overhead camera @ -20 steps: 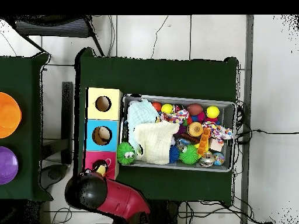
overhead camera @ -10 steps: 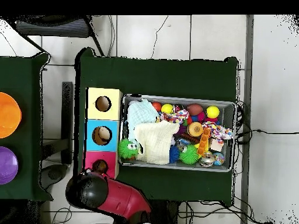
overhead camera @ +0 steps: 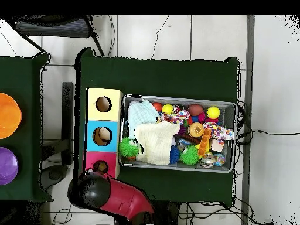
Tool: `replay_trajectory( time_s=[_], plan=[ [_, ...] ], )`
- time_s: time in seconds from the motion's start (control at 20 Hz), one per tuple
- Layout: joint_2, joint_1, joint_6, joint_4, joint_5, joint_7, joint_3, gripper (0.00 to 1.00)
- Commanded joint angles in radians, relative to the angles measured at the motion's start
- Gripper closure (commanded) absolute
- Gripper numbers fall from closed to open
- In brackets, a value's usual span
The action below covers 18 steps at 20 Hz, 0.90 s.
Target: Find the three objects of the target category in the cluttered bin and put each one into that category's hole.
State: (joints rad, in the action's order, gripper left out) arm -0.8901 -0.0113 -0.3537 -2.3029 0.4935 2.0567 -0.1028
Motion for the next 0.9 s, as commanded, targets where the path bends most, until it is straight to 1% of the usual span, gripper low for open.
replay_trajectory(
  time_s=[0.05, 0.2, 0.25, 0.45, 0.7, 0.75, 0.8, 0.9],
  plan=[
    [-0.015, 0.003, -0.078, 0.133, -0.054, 0.119, 0.025, 0.00],
    [-0.023, 0.030, -0.115, 0.170, -0.087, 0.132, 0.067, 0.00],
    [-0.035, 0.051, -0.145, 0.193, -0.117, 0.138, 0.100, 0.00],
    [-0.042, 0.084, -0.196, 0.245, -0.198, 0.115, 0.163, 0.00],
    [-0.031, 0.083, -0.200, 0.299, -0.277, 0.064, 0.173, 0.00],
    [-0.033, 0.082, -0.182, 0.306, -0.296, 0.053, 0.176, 0.00],
    [-0.036, 0.069, -0.168, 0.304, -0.303, 0.038, 0.162, 0.00],
    [-0.036, 0.059, -0.138, 0.324, -0.347, 0.007, 0.157, 0.00]
  ],
)
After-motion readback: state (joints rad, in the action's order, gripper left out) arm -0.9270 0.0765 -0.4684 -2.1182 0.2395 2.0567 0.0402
